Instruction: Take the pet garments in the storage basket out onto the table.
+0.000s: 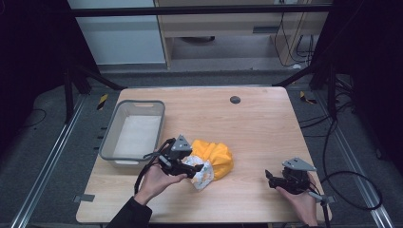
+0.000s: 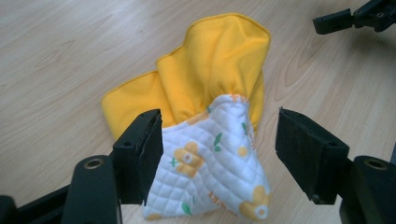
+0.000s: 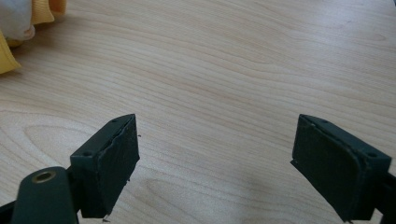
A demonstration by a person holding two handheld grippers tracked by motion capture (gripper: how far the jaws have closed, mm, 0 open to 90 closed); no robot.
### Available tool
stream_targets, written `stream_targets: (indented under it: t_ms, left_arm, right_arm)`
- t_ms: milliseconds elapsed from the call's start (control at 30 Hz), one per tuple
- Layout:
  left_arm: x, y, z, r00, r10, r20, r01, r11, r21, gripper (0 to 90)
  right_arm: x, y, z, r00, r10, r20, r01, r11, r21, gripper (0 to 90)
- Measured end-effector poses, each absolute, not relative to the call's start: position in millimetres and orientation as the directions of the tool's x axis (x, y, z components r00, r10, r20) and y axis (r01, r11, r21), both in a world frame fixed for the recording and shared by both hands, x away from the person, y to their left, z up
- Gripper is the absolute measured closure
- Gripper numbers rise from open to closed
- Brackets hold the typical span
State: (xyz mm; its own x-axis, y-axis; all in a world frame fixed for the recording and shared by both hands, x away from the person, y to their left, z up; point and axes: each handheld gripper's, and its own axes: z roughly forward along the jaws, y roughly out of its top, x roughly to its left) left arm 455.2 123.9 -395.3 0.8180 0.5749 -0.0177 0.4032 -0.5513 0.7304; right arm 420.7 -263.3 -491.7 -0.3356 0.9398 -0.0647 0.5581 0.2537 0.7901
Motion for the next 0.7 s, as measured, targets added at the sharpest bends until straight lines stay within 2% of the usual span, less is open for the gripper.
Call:
stream_targets:
  t_ms: [700]
  left_arm:
    - [429.0, 178.6, -419.4, 0.748, 0.663, -0.042, 0.413, -0.414, 0.811, 33.6]
  right_arm:
    - [420.3, -263.1, -492.3, -0.339, 0.938, -0.069, 0.556, 0.259, 0.790, 13.8]
